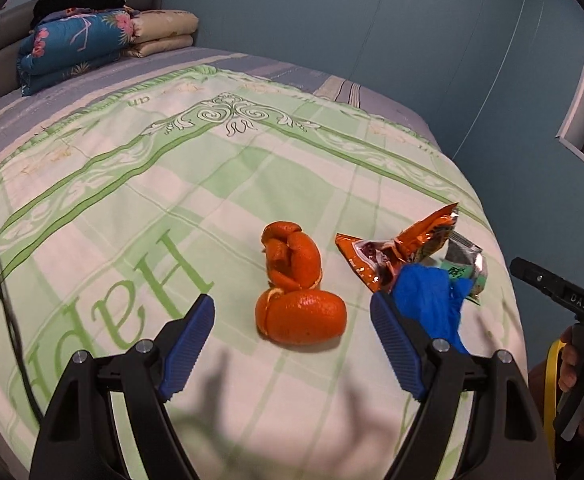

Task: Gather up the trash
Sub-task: 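Move both tools back over the remaining trash on the bed, then grasp the silver-green wrapper with the right gripper while the left grasps orange peels, then lift the wrapper and orange peels and carry them to the yellow bin, then open both grippers over the yellow bin to drop wrapper and peels, then grasp the blue glove with the right gripper while the left grasps orange snack wrappers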

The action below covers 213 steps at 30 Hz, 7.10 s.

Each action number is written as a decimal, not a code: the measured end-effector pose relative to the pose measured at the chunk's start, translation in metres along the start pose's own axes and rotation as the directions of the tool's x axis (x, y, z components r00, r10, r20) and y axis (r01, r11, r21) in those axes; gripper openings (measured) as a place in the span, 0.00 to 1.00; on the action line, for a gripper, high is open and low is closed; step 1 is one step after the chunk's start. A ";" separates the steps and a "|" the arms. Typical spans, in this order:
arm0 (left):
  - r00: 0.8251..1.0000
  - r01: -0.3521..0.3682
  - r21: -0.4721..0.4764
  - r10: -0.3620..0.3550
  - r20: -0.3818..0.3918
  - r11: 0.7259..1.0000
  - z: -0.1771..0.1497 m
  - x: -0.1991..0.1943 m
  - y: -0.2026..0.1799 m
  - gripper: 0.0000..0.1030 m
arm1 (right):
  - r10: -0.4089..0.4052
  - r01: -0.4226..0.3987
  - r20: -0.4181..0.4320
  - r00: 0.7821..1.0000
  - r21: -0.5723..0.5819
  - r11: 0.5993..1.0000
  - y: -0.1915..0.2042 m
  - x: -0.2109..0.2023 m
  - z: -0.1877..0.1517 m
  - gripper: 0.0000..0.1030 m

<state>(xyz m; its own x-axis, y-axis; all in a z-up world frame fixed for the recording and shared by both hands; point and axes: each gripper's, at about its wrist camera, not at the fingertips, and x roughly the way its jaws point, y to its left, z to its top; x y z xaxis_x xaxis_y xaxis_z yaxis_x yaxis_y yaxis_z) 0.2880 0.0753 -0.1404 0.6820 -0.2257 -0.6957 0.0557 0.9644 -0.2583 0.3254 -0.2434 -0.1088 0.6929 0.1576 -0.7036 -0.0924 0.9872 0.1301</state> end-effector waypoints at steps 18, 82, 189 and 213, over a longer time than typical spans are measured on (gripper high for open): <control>0.996 0.015 -0.008 -0.016 -0.091 1.000 0.016 0.061 0.001 0.74 | -0.032 0.026 -0.092 0.995 -0.066 0.998 0.011 0.057 0.019 0.70; 0.990 0.022 0.036 -0.027 0.139 0.999 -0.008 -0.065 -0.044 0.31 | 0.083 -0.082 0.107 0.991 -0.012 0.997 -0.003 -0.094 -0.019 0.27; 0.913 0.384 0.510 -0.397 -0.089 0.769 -0.116 -0.067 -0.372 0.58 | -0.255 0.148 0.206 0.945 0.426 0.892 -0.233 -0.229 -0.168 0.51; 0.975 0.175 0.329 -0.209 0.070 0.928 -0.020 -0.045 -0.229 0.60 | -0.032 -0.024 0.293 0.956 0.187 0.982 -0.129 -0.192 -0.097 0.53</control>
<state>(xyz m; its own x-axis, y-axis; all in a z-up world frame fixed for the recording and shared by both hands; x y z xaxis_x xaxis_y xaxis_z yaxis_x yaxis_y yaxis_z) 0.2305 -0.1381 -0.0632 0.7048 -0.4117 -0.5777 0.4111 0.9007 -0.1404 0.1352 -0.3985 -0.0586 0.8745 0.1117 -0.4721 0.0260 0.9609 0.2756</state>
